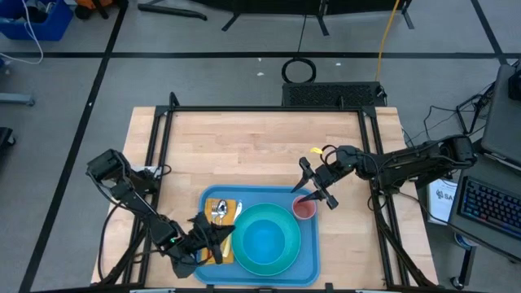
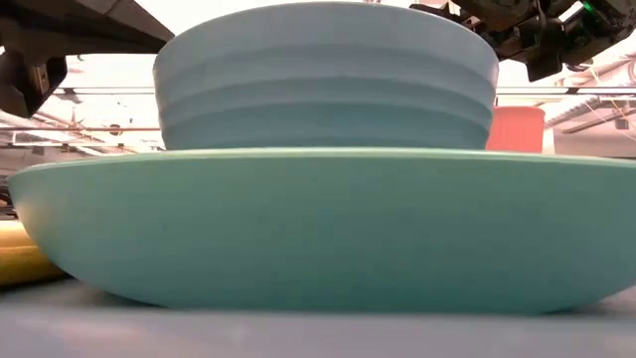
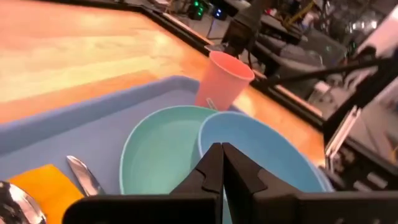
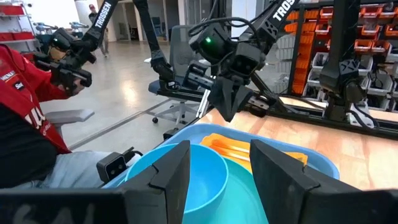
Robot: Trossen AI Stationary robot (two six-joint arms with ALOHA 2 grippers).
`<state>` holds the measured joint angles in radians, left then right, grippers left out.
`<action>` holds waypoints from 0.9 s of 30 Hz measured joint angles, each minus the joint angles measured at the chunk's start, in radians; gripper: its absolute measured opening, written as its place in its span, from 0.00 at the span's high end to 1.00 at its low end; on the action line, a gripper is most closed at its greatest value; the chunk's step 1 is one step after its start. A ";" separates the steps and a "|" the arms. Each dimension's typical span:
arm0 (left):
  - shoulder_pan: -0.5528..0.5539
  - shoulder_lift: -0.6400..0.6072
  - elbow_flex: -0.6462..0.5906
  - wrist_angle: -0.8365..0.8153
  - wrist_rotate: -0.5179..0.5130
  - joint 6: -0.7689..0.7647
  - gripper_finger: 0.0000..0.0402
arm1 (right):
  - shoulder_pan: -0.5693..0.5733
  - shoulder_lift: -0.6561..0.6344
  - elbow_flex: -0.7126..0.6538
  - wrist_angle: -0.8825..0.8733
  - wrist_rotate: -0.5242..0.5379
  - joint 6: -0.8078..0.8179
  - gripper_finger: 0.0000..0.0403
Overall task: Set up tray
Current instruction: Put the yellow knife on the yellow napkin to the right of the orange spoon
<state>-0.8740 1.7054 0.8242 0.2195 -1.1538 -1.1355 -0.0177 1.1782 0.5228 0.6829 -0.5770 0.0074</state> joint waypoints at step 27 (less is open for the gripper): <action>-0.109 0.000 0.077 -0.089 -0.246 0.496 0.94 | -0.079 -0.649 0.000 -0.325 0.028 0.056 0.99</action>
<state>-0.9829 1.7050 0.9012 0.1303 -1.3997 -0.6391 -0.0970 0.5296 0.5232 0.3577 -0.5489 0.0631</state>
